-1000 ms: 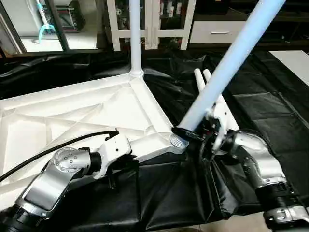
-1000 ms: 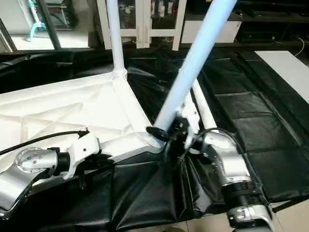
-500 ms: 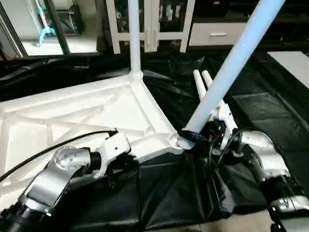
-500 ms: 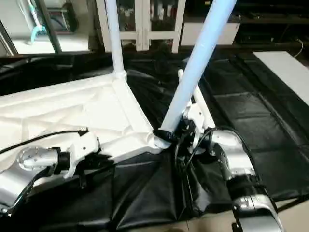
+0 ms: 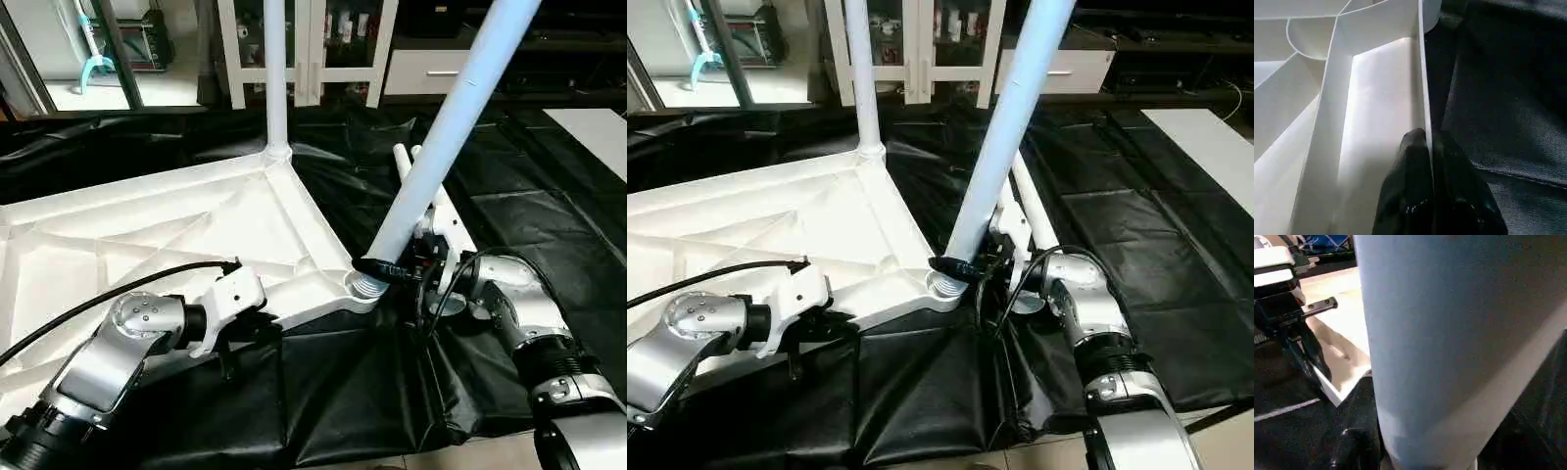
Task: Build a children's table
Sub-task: Insert table leg to table base
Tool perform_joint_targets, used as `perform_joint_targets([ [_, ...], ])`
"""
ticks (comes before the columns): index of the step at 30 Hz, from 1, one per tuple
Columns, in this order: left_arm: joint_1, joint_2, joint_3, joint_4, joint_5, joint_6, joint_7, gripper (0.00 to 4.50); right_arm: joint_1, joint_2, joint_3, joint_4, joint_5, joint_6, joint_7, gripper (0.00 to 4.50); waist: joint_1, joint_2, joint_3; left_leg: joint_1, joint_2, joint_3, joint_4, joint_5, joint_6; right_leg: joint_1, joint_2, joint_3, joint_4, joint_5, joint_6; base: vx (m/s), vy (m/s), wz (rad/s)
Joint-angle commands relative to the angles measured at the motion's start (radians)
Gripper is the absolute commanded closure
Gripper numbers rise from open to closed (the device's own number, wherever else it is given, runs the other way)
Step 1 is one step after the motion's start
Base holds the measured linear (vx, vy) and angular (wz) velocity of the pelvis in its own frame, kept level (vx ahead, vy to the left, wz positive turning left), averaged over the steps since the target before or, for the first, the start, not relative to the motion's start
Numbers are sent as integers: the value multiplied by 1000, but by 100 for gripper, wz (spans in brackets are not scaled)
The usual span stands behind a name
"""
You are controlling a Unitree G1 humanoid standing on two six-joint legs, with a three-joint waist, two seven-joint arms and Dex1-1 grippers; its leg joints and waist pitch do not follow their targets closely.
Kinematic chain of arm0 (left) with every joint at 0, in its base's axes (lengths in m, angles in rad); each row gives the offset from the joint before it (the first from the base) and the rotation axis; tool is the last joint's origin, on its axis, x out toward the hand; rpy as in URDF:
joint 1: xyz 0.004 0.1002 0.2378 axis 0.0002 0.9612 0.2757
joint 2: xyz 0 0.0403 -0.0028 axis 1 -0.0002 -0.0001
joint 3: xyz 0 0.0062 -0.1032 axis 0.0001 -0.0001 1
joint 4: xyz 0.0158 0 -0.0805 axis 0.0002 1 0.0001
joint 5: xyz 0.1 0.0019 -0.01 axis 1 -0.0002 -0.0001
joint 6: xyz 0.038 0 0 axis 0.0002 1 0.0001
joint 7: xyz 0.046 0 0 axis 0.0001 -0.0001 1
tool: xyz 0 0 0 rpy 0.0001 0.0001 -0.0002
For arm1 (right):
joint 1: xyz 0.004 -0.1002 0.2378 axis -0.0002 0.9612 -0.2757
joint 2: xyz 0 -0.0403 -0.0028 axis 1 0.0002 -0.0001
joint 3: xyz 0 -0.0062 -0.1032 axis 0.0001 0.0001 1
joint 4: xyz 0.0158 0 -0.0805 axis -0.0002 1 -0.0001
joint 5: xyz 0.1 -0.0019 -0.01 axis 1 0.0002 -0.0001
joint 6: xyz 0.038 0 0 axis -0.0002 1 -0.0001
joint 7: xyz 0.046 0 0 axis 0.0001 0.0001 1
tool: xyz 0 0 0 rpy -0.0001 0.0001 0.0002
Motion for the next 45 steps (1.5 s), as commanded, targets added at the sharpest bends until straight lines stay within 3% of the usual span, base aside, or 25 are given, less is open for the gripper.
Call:
perform_joint_targets([
  [1,-7,-27,-35,22,-10,-19,-13,450,14,20,73,51,-52,13,51,262,-5,-17,-59,35,120,-45,-76,-161,107,31,-93,52,-63,-72,-268,0,0,0],
  [6,-18,-27,-34,37,-6,-25,-18,450,2,26,68,77,-54,11,91,262,0,-9,-57,44,126,-47,-83,-205,71,27,-91,53,-65,-117,-263,0,0,0],
  [9,-26,-28,-36,45,-4,-29,-23,450,8,31,81,64,-55,15,109,262,1,-11,-60,40,125,-46,-83,-166,83,31,-92,53,-59,-49,-270,0,0,0],
  [12,-31,-27,-35,53,-3,-32,-28,450,-3,31,83,98,-80,-15,84,262,3,-10,-61,41,124,-45,-81,-167,85,30,-95,54,-60,-49,-274,0,0,0],
  [17,-37,-26,-35,60,2,-36,-34,450,-36,22,60,187,-113,-67,-10,262,3,-9,-59,45,124,-44,-85,-212,48,27,-93,54,-64,-103,-272,0,0,0],
  [20,-35,-25,-34,59,2,-36,-36,450,-46,20,37,209,-99,-66,-33,262,4,-10,-60,42,124,-44,-85,-203,54,30,-95,55,-63,-85,-270,0,0,0],
  [21,-33,-23,-33,57,1,-35,-39,450,-56,23,-1,214,-61,-36,-42,262,4,-9,-60,43,125,-44,-85,-210,56,30,-94,55,-64,-91,-270,0,0,0],
  [23,-32,-22,-33,58,1,-35,-41,450,-65,23,-24,214,-35,-16,-34,262,4,-9,-59,43,126,-44,-85,-216,57,31,-95,56,-65,-101,-269,0,0,0],
  [38,-29,-20,-35,55,3,-36,-45,450,-35,9,-21,205,-32,21,53,262,11,-4,-63,42,127,-40,-85,-189,67,30,-94,54,-63,-71,-278,0,0,0],
  [45,-30,-16,-39,62,8,-43,-52,450,-25,-11,-5,223,-88,-41,11,262,17,-4,-65,43,129,-34,-84,-185,63,28,-94,54,-63,-69,-277,0,0,0],
])
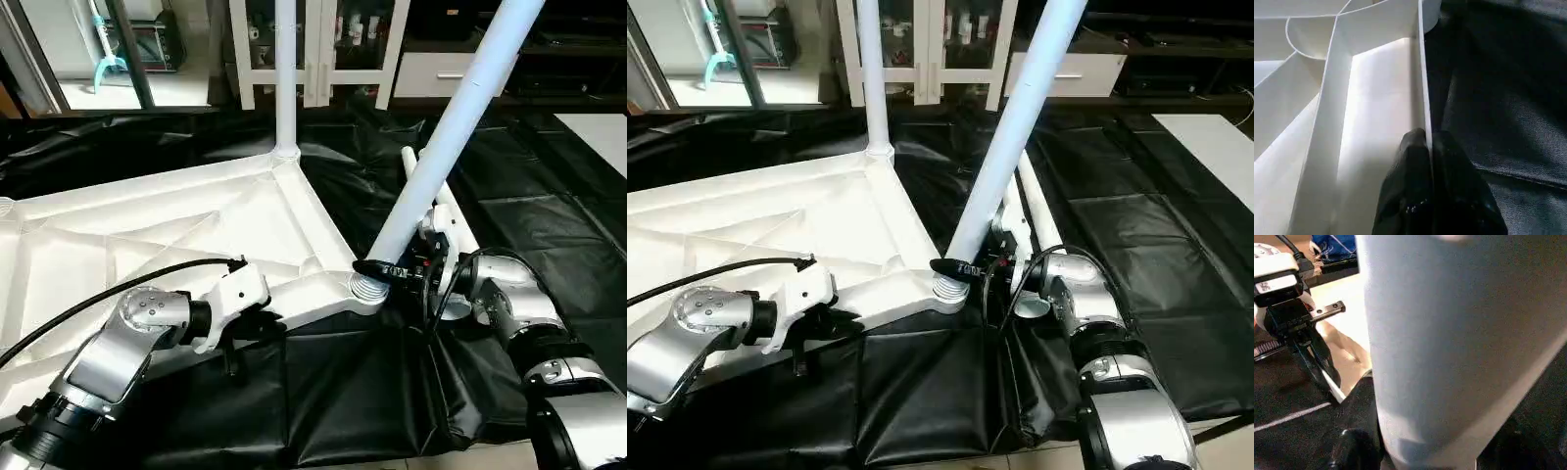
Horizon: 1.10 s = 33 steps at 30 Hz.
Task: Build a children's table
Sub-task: Insert table leg to table base
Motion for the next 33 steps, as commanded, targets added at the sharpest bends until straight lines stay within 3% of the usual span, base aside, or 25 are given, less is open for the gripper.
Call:
perform_joint_targets([
  [1,4,-6,-28,13,-2,-19,-21,450,43,-26,54,42,-103,-28,-47,262,-8,-6,-63,38,119,-48,-81,-188,63,22,-93,56,-64,-78,-279,0,0,0],
  [12,-5,-13,-27,27,23,-52,7,450,50,-20,85,53,-156,-82,-99,262,-9,-5,-60,41,120,-45,-87,-261,17,16,-93,60,-74,-172,-254,0,0,0],
  [21,-6,-11,-23,29,22,-49,2,450,57,-36,114,59,-185,-80,-86,262,-11,-4,-63,42,122,-46,-91,-266,12,16,-91,61,-73,-147,-256,0,0,0],
  [25,-9,-10,-23,30,22,-47,-2,450,62,-51,147,75,-228,-103,-95,262,-12,-4,-61,44,122,-47,-94,-311,-9,11,-91,62,-77,-177,-249,0,0,0],
  [33,-11,-8,-24,32,24,-46,-4,450,68,-45,141,72,-218,-90,-99,262,-14,-6,-59,47,123,-50,-100,-369,-38,8,-92,65,-82,-212,-239,0,0,0],
])
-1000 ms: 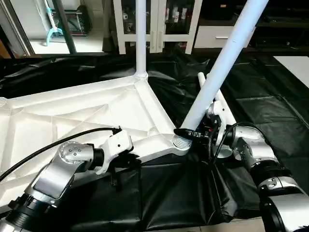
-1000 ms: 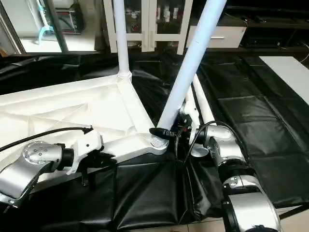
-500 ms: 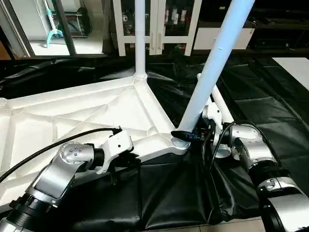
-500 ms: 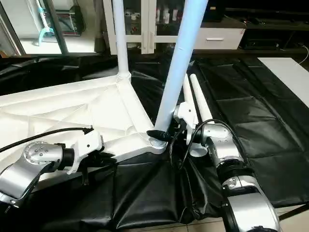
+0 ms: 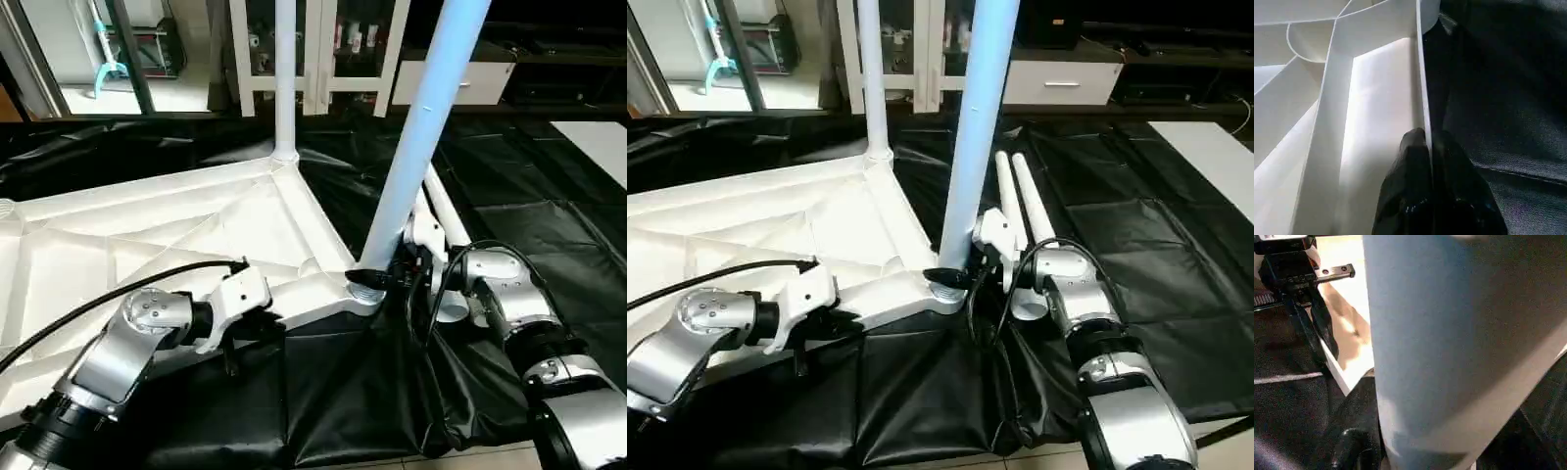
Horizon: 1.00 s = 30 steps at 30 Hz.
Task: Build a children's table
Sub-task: Insert table leg to table base
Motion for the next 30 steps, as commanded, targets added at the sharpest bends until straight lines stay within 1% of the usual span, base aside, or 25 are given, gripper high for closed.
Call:
perform_joint_targets([
  [1,-9,0,-15,10,-8,-17,-16,450,66,-31,49,94,-100,49,-54,262,-13,2,-45,42,116,-58,-99,-374,-36,5,-93,65,-81,-215,-240,0,0,0],
  [3,-9,0,-14,10,-8,-17,-16,450,66,-25,37,95,-85,63,-61,262,-14,2,-45,42,117,-59,-100,-378,-39,4,-93,65,-82,-218,-238,0,0,0],
  [6,-8,-1,-12,9,-8,-16,-17,450,65,-7,-7,93,-37,111,-83,262,-16,2,-40,46,117,-61,-103,-431,-57,-1,-94,68,-87,-276,-229,0,0,0],
  [7,-8,-1,-11,9,-8,-16,-17,450,66,-6,-10,92,-34,117,-84,262,-17,1,-37,47,117,-64,-104,-459,-67,-3,-95,70,-91,-310,-222,0,0,0],
  [9,-9,-2,-12,10,-7,-14,-18,450,67,-6,-10,91,-33,119,-81,262,-17,0,-35,49,116,-65,-102,-486,-77,-6,-98,71,-95,-350,-211,0,0,0],
  [10,-9,-2,-12,11,-7,-15,-18,450,71,-7,-9,89,-33,123,-77,262,-17,0,-37,52,117,-66,-103,-484,-84,-6,-100,73,-96,-358,-208,0,0,0],
  [11,-9,-2,-12,12,-7,-15,-18,450,73,-7,-8,88,-33,125,-75,262,-16,0,-37,51,117,-66,-104,-478,-84,-6,-99,73,-95,-348,-209,0,0,0],
  [13,-9,-2,-13,13,-7,-15,-19,450,75,-7,-10,88,-27,141,-69,262,-17,1,-39,49,118,-65,-107,-452,-77,-3,-95,72,-91,-292,-221,0,0,0],
  [14,-9,-2,-13,13,-7,-15,-20,450,77,-10,-7,89,-29,147,-63,262,-17,3,-39,48,118,-64,-107,-446,-76,-3,-96,72,-90,-280,-224,0,0,0],
  [17,-9,0,-14,12,-6,-13,-23,450,80,-19,0,86,-36,169,-45,262,-17,2,-39,47,118,-61,-108,-426,-66,0,-95,71,-88,-243,-238,0,0,0],
  [19,-9,1,-14,12,-6,-13,-24,450,79,-22,2,86,-37,176,-40,262,-16,2,-40,48,118,-60,-108,-419,-64,1,-96,71,-88,-240,-240,0,0,0],
  [21,-9,3,-15,12,-6,-12,-27,450,75,-27,6,89,-38,190,-29,262,-15,3,-38,50,119,-60,-110,-424,-64,1,-95,71,-91,-250,-240,0,0,0],
  [23,-9,5,-16,12,-6,-11,-31,450,63,-39,20,104,-54,211,-21,262,-16,3,-36,50,119,-60,-113,-440,-72,0,-94,71,-92,-269,-236,0,0,0],
  [24,-9,6,-16,12,-6,-11,-32,450,60,-42,25,107,-59,214,-19,262,-16,1,-35,52,120,-60,-113,-450,-77,-3,-95,72,-94,-282,-232,0,0,0],
  [26,-9,7,-16,11,-6,-11,-32,450,60,-43,26,107,-61,213,-20,262,-16,2,-35,52,120,-61,-114,-459,-83,-4,-97,73,-95,-296,-226,0,0,0],
  [27,-8,7,-15,11,-6,-11,-31,450,60,-43,26,105,-62,212,-20,262,-16,-1,-34,52,120,-62,-115,-467,-86,-5,-98,73,-97,-307,-220,0,0,0],
  [30,-6,8,-13,13,-6,-14,-30,450,64,-43,28,100,-67,202,-25,262,-16,-1,-33,53,121,-62,-116,-477,-91,-8,-97,74,-99,-320,-214,0,0,0],
])
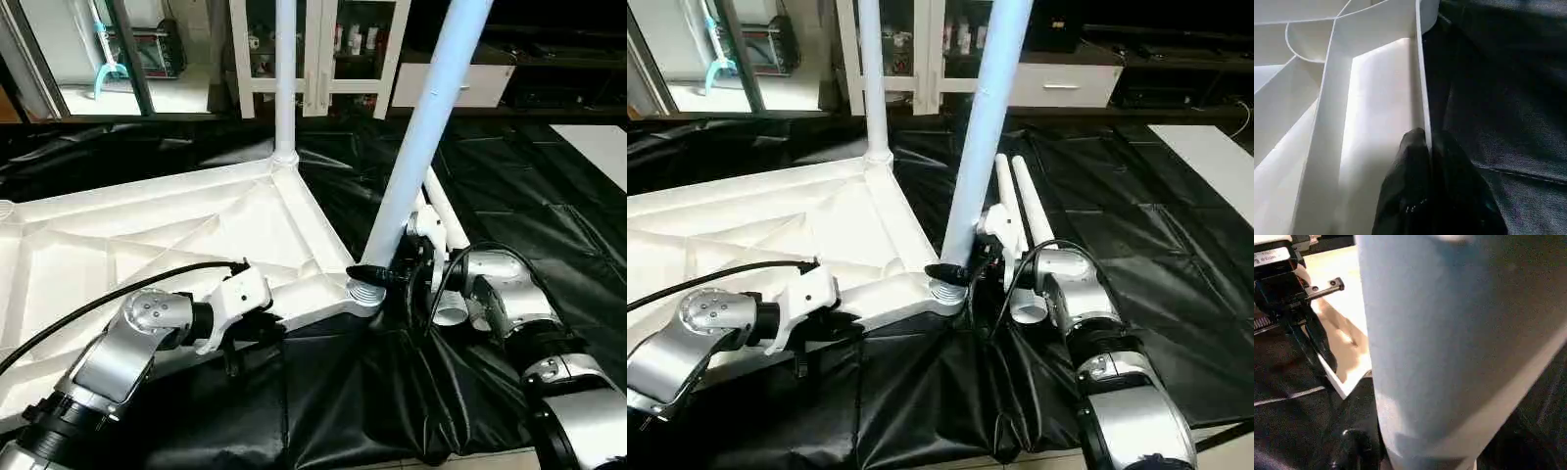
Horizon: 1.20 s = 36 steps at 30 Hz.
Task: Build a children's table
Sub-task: Insert table leg to table base
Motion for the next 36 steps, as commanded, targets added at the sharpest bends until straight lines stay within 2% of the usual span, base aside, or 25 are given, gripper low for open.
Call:
perform_joint_targets([
  [1,-4,10,-10,5,-5,-14,-22,450,70,-45,50,104,-105,60,-22,262,-15,4,-32,40,121,-65,-106,-472,-82,-14,-98,72,-91,-314,-224,0,0,0],
  [8,-6,11,-10,7,-4,-15,-22,450,97,-45,71,85,-119,31,-29,262,-14,5,-30,40,121,-64,-108,-462,-80,-15,-98,74,-93,-309,-225,0,0,0],
  [10,-10,10,-10,11,-2,-17,-23,450,108,-39,70,79,-119,15,-44,262,-14,8,-29,40,122,-66,-110,-484,-88,-16,-98,74,-95,-323,-220,0,0,0],
  [12,-11,10,-11,13,-2,-18,-23,450,116,-32,63,72,-111,12,-51,262,-15,6,-28,40,122,-68,-111,-503,-94,-18,-98,75,-97,-344,-213,0,0,0],
  [19,-16,10,-11,15,-1,-16,-27,450,122,-17,47,61,-87,36,-63,262,-14,4,-26,43,123,-70,-112,-521,-95,-23,-102,79,-105,-400,-200,0,0,0],
  [26,-12,1,-2,-1,-19,4,-27,450,111,-2,26,72,-79,63,-132,262,-17,3,-24,37,124,-72,-115,-522,-102,-23,-103,80,-103,-398,-202,0,0,0],
  [28,-17,-32,8,-25,-34,56,7,450,96,25,19,90,-91,92,-236,262,-21,2,-22,38,125,-75,-116,-537,-114,-26,-105,81,-105,-436,-197,0,0,0],
  [31,-33,-88,21,-35,-35,125,80,450,86,65,12,105,-107,110,-364,262,-37,0,-19,39,122,-81,-115,-584,-132,-33,-106,82,-110,-502,-175,0,0,0],
  [33,-49,-129,29,-37,-29,169,134,450,77,94,6,117,-115,118,-452,262,-42,-3,-20,37,120,-83,-112,-587,-128,-32,-108,81,-113,-528,-166,0,0,0],
  [34,-59,-156,35,-40,-28,206,168,450,69,116,0,128,-118,127,-515,262,-46,-3,-20,36,120,-83,-110,-578,-124,-36,-110,83,-116,-546,-160,0,0,0],
  [36,-74,-199,48,-42,-24,257,223,450,54,143,-8,146,-121,137,-600,262,-51,-1,-20,35,120,-84,-110,-566,-122,-36,-109,83,-117,-540,-160,0,0,0],
])
